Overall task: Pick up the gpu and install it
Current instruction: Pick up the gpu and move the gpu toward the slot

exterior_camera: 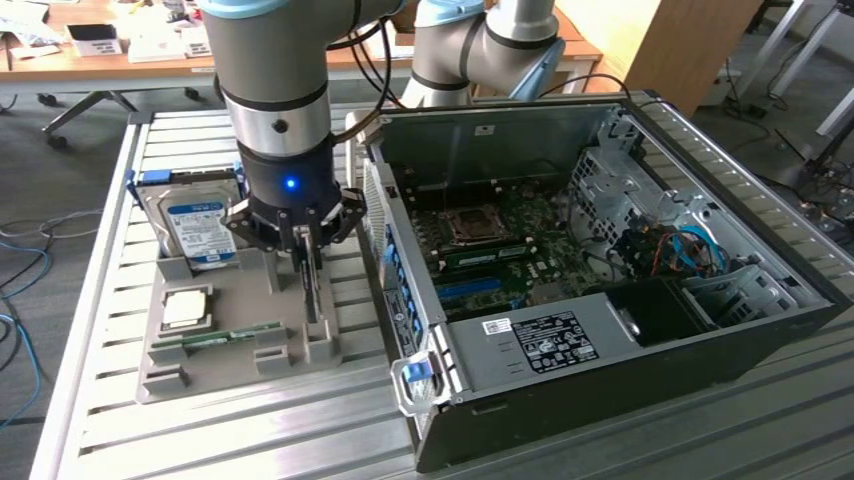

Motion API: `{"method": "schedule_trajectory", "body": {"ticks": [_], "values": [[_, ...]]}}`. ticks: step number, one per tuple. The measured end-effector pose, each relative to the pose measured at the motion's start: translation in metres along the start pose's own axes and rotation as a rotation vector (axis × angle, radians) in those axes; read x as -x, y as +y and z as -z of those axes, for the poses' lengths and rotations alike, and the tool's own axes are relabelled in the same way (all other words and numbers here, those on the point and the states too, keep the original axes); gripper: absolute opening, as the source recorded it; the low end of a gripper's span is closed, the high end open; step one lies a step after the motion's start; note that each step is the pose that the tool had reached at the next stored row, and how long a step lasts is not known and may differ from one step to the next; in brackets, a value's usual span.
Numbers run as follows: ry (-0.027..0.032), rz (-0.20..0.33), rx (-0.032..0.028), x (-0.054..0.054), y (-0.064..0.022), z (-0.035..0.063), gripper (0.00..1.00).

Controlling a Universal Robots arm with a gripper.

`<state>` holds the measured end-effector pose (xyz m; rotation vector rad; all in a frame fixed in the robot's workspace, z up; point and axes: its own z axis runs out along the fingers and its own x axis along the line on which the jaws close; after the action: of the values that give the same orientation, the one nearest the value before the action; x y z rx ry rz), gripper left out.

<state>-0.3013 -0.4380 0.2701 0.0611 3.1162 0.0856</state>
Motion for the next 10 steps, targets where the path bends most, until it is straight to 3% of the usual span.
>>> {"method": "schedule_trajectory", "body": {"ticks": [10], "values": [[0.0, 0.0, 0.0, 0.0, 0.0, 0.0, 0.27]]}}
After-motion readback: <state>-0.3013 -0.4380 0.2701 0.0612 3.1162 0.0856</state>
